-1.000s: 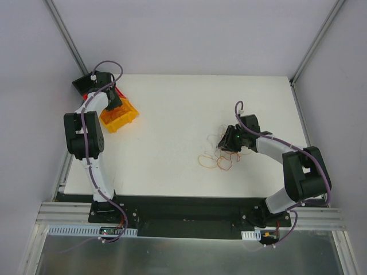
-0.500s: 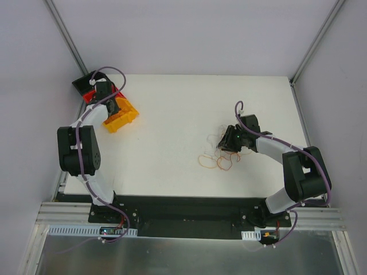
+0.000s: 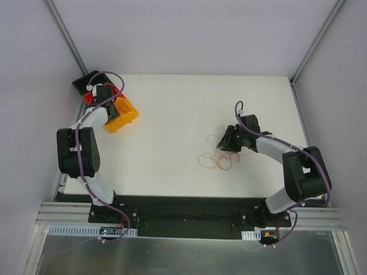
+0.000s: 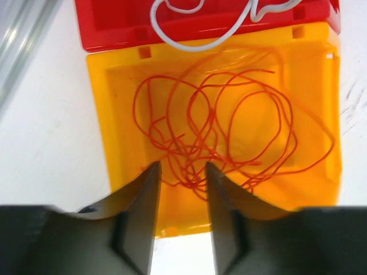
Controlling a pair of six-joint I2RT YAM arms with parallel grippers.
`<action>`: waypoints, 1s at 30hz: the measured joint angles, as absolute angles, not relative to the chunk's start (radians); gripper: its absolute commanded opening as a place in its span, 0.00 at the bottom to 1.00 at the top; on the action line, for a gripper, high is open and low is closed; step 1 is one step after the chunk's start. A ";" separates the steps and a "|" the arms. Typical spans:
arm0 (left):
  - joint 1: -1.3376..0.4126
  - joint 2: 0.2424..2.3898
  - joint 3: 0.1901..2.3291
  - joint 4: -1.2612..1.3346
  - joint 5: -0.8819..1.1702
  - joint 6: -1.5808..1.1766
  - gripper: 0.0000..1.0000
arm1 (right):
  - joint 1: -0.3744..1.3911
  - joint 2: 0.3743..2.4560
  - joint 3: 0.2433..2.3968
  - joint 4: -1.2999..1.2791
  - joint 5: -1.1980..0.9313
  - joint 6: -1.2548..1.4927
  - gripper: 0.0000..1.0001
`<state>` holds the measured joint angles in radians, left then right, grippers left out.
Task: Untangle the cables
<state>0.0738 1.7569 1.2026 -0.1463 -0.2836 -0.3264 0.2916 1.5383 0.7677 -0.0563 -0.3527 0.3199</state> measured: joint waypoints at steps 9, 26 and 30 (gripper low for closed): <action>0.070 1.407 1.122 -0.233 -0.239 -0.373 0.61 | 0.314 1.513 0.788 -0.148 -0.313 0.280 0.50; -0.762 1.699 1.122 -0.099 0.185 -0.384 0.56 | 0.231 1.135 0.703 -0.402 -0.256 0.204 0.56; -0.800 1.807 1.186 -0.119 0.178 -0.403 0.50 | 0.232 1.134 0.688 -0.411 -0.286 0.193 0.55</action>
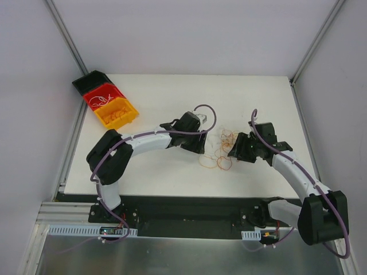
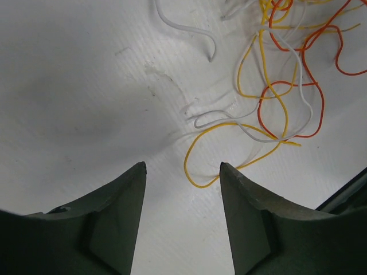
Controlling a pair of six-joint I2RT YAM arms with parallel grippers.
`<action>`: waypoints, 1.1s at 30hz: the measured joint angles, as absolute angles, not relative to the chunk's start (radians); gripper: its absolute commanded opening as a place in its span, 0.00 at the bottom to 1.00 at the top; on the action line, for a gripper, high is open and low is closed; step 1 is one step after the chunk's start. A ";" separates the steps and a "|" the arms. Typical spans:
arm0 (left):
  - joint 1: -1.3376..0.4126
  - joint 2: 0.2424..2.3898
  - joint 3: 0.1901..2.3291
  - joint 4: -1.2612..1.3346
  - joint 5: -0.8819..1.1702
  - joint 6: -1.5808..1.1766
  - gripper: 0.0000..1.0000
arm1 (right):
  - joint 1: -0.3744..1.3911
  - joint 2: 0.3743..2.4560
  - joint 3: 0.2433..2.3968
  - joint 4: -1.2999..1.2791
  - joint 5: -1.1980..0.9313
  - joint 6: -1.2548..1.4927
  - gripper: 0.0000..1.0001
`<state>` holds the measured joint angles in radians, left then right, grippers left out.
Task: Untangle the cables
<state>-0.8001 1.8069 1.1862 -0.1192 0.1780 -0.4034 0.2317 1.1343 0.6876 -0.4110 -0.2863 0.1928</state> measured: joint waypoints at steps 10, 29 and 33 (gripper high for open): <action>-0.906 1.930 1.270 -0.223 0.144 -0.445 0.22 | 0.273 1.143 0.672 -0.393 -0.312 0.191 0.55; -0.944 1.588 1.022 -0.205 -0.029 -0.373 0.00 | 0.421 1.541 0.816 -0.139 -0.292 0.430 0.34; -0.944 1.371 0.939 -0.232 -0.106 -0.319 0.00 | 0.415 1.580 0.844 -0.138 -0.229 0.431 0.28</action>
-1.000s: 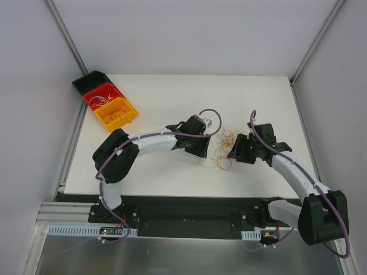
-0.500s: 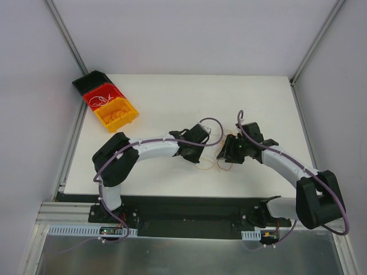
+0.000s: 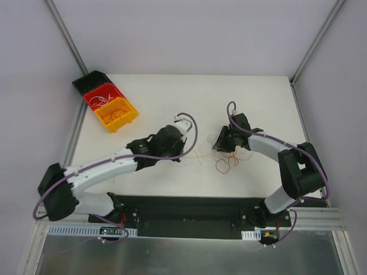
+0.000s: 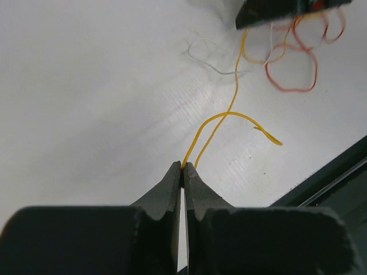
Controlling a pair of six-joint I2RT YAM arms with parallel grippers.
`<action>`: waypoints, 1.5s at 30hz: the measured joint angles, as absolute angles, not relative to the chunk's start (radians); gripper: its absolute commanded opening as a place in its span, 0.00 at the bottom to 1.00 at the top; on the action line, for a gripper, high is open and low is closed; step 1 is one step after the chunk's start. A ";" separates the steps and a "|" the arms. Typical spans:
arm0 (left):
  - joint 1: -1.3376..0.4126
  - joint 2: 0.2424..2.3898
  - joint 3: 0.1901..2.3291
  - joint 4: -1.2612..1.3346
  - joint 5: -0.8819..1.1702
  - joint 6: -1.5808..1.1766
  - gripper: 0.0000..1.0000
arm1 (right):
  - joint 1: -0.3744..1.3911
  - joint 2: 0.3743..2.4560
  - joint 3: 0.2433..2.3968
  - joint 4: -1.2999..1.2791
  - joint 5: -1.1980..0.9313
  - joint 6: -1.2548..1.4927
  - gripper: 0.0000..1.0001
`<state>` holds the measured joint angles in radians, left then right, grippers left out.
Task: Untangle the cables
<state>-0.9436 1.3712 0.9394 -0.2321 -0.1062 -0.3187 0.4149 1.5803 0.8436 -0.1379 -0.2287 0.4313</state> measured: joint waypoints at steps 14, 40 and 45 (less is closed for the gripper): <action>-0.943 0.802 1.519 -0.392 -0.589 0.114 0.00 | 0.310 1.651 0.904 -0.165 -0.153 0.490 0.42; -0.906 1.188 1.821 -0.427 -0.770 0.406 0.00 | 0.207 1.689 0.939 -0.152 -0.134 0.500 0.49; -0.809 1.166 1.540 -0.483 -0.757 0.287 0.00 | 0.207 1.687 0.935 -0.143 -0.140 0.494 0.49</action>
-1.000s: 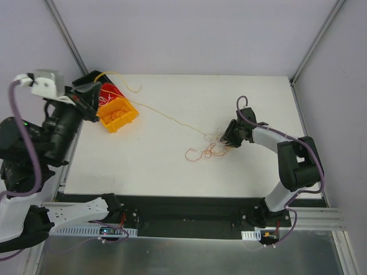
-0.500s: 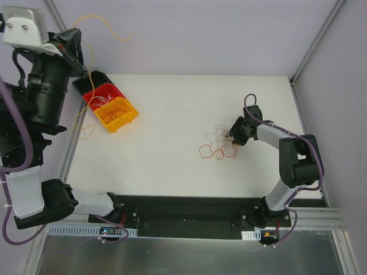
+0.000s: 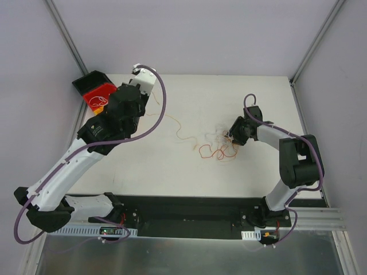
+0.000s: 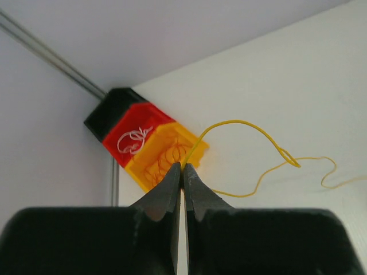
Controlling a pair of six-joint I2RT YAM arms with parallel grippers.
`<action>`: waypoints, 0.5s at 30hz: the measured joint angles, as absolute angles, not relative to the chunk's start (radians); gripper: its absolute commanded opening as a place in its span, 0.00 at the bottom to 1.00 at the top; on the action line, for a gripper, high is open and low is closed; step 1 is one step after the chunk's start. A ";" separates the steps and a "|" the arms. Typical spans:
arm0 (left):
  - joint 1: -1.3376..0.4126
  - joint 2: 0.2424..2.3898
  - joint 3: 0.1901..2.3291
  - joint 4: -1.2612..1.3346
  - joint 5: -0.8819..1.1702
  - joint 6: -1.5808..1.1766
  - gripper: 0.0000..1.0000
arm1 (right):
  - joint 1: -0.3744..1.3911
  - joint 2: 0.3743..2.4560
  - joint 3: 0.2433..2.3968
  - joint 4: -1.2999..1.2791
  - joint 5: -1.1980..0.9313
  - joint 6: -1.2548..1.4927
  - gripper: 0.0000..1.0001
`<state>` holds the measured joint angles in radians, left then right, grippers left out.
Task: Untangle the cables
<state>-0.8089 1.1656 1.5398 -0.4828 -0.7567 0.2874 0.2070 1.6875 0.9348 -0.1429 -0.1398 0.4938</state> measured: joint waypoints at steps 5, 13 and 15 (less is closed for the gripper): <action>-0.683 1.102 1.392 -0.533 -0.675 0.134 0.00 | 0.207 1.687 0.935 -0.142 -0.146 0.492 0.49; -0.621 1.143 1.242 -0.563 -0.455 -0.051 0.00 | 0.207 1.687 0.935 -0.141 -0.155 0.486 0.49; -0.593 1.207 1.223 -0.574 -0.392 -0.079 0.00 | 0.208 1.687 0.935 -0.141 -0.159 0.484 0.49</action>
<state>-0.5934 1.2072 1.2232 -0.5743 -0.3923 -0.0792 0.2085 1.6875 0.9348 -0.1410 -0.1589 0.4843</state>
